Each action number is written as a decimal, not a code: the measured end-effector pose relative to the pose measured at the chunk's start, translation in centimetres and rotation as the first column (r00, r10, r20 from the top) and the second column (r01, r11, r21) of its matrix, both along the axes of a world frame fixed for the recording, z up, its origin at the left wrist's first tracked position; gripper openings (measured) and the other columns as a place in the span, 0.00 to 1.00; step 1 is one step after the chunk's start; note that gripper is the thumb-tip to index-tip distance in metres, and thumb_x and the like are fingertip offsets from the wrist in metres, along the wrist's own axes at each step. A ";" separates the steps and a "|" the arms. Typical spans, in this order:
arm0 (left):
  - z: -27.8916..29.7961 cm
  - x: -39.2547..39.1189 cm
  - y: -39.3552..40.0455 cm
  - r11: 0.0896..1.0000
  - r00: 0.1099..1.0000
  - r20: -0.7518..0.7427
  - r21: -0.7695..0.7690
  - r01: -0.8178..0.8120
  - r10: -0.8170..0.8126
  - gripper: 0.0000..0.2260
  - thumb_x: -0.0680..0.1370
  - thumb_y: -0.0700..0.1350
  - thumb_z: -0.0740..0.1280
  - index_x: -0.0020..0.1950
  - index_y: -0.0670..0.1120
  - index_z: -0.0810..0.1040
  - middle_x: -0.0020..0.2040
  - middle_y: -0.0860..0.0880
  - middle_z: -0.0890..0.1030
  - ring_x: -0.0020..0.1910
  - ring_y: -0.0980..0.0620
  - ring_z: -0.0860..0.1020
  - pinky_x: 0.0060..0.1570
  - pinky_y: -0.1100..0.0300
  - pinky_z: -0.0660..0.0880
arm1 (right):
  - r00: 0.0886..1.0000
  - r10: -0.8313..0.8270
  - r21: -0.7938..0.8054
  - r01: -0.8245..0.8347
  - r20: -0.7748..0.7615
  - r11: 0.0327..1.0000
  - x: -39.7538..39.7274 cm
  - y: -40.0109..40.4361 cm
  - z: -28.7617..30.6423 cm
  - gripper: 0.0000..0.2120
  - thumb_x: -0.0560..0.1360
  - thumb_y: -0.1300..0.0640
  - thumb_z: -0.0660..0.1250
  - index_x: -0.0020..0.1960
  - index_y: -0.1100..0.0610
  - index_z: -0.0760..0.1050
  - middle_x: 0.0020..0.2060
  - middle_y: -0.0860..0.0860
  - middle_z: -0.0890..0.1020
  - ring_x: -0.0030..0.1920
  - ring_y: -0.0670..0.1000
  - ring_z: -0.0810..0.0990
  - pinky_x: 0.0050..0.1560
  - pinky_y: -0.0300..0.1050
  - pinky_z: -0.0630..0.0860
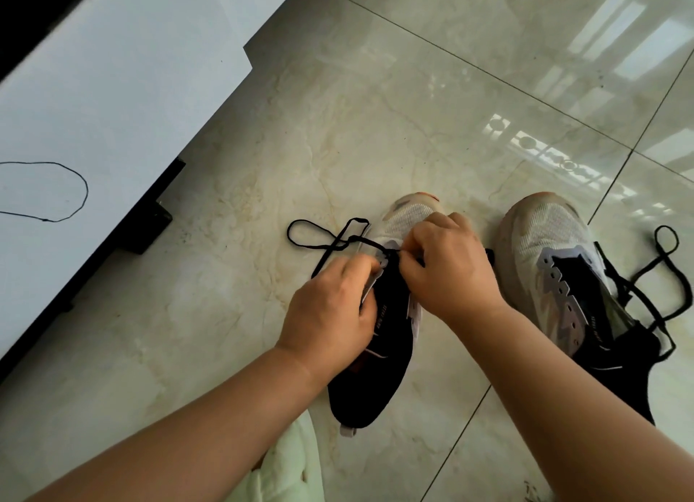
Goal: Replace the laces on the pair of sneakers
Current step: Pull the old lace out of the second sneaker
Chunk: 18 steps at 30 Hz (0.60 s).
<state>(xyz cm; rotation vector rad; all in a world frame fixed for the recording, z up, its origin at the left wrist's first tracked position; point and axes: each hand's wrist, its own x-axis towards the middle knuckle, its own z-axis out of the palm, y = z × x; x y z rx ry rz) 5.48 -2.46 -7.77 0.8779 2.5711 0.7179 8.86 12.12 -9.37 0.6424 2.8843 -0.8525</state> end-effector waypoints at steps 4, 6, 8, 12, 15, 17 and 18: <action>0.0 -0.7 -0.3 0.999 0.999 -0.035 0.041 -0.004 0.006 0.11 0.70 0.34 0.68 0.50 0.45 0.79 0.42 0.47 0.78 0.34 0.44 0.77 0.31 0.55 0.75 | 0.971 -0.215 -0.080 0.208 -0.102 0.975 0.7 0.9 -0.1 0.06 0.71 0.63 0.62 0.37 0.61 0.67 0.34 0.53 0.71 0.36 0.53 0.68 0.35 0.48 0.60; 0.0 -0.7 -0.6 0.999 0.999 -0.042 0.047 -0.005 0.007 0.11 0.70 0.34 0.68 0.50 0.45 0.79 0.42 0.47 0.79 0.34 0.44 0.78 0.31 0.54 0.76 | 0.922 -0.373 -0.135 0.358 -0.102 0.924 1.3 1.7 -0.4 0.04 0.72 0.64 0.61 0.40 0.63 0.67 0.34 0.54 0.72 0.36 0.53 0.68 0.35 0.49 0.63; 0.1 -0.4 -0.6 0.999 0.999 -0.044 0.037 0.010 -0.008 0.11 0.70 0.34 0.68 0.49 0.45 0.79 0.41 0.47 0.78 0.32 0.44 0.77 0.28 0.55 0.75 | 0.885 -0.464 -0.126 0.455 -0.048 0.881 1.9 2.0 -0.9 0.03 0.73 0.64 0.59 0.42 0.64 0.66 0.35 0.55 0.72 0.36 0.53 0.68 0.35 0.47 0.62; 0.3 -0.1 -0.5 0.999 0.998 -0.050 0.005 0.034 -0.034 0.11 0.68 0.34 0.71 0.47 0.47 0.80 0.38 0.49 0.77 0.28 0.48 0.74 0.25 0.62 0.67 | 0.878 -0.478 -0.095 0.474 -0.023 0.875 2.6 1.5 -1.4 0.04 0.72 0.65 0.60 0.47 0.62 0.70 0.44 0.55 0.74 0.43 0.53 0.70 0.42 0.47 0.66; 0.3 -0.2 -0.6 0.999 0.997 -0.046 0.000 0.054 -0.054 0.11 0.70 0.36 0.70 0.49 0.48 0.80 0.39 0.49 0.77 0.30 0.48 0.75 0.25 0.60 0.69 | 0.963 -0.234 -0.120 0.218 -0.135 0.968 2.4 0.9 -0.6 0.17 0.67 0.66 0.65 0.55 0.59 0.76 0.51 0.52 0.74 0.54 0.53 0.67 0.54 0.47 0.64; 0.4 -0.2 -0.7 0.998 0.997 -0.045 0.008 0.062 -0.062 0.10 0.71 0.38 0.70 0.50 0.49 0.80 0.41 0.49 0.77 0.33 0.48 0.76 0.26 0.57 0.72 | 0.990 -0.038 -0.082 0.027 -0.134 0.996 2.0 0.6 -0.4 0.16 0.68 0.65 0.67 0.55 0.55 0.80 0.50 0.49 0.76 0.56 0.53 0.66 0.53 0.45 0.57; 0.4 -0.2 -0.6 0.998 0.997 -0.047 0.015 0.066 -0.065 0.10 0.72 0.38 0.70 0.51 0.50 0.80 0.41 0.49 0.77 0.34 0.48 0.76 0.27 0.56 0.73 | 0.993 0.022 -0.062 -0.030 -0.120 0.998 1.8 0.6 -0.3 0.14 0.69 0.64 0.68 0.52 0.54 0.81 0.49 0.48 0.77 0.56 0.53 0.67 0.52 0.43 0.54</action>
